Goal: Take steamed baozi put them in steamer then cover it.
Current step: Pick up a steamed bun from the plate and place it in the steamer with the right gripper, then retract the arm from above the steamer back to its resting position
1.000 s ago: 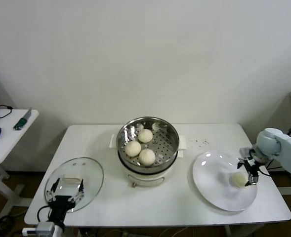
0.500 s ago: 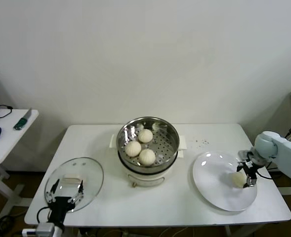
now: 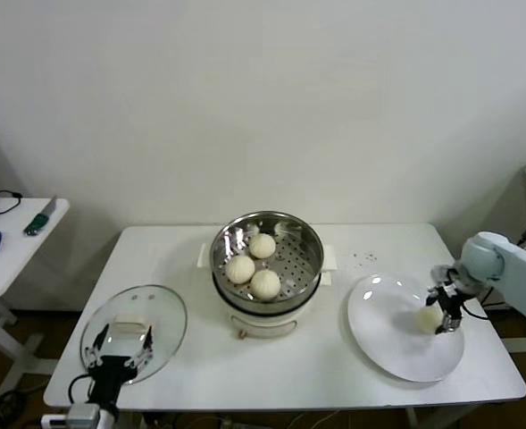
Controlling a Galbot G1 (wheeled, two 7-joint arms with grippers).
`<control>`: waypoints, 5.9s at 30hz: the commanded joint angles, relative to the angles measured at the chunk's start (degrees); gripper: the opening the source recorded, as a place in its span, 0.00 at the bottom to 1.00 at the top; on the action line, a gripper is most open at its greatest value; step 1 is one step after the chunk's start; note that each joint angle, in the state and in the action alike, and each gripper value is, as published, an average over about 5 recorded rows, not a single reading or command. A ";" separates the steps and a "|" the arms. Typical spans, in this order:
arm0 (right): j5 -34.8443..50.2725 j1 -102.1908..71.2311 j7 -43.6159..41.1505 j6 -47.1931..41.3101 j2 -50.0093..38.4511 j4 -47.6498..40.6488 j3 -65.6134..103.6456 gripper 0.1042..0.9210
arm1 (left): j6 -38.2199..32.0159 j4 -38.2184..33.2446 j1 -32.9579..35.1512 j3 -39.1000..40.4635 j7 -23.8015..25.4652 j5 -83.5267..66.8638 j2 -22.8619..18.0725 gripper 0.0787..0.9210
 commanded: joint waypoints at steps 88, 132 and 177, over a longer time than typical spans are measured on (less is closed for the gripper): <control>50.99 32.58 35.20 2.74 9.54 16.15 -21.15 0.88 | -0.36 -1.40 -1.80 5.54 0.40 5.05 0.77 0.88; 30.08 -87.52 48.16 12.38 26.46 36.12 101.14 0.88 | 7.09 1.07 -3.84 2.04 10.11 81.47 8.80 0.88; 18.86 -88.59 44.55 13.63 32.15 33.40 98.59 0.88 | 0.37 29.68 -23.44 3.71 -3.25 81.52 7.46 0.88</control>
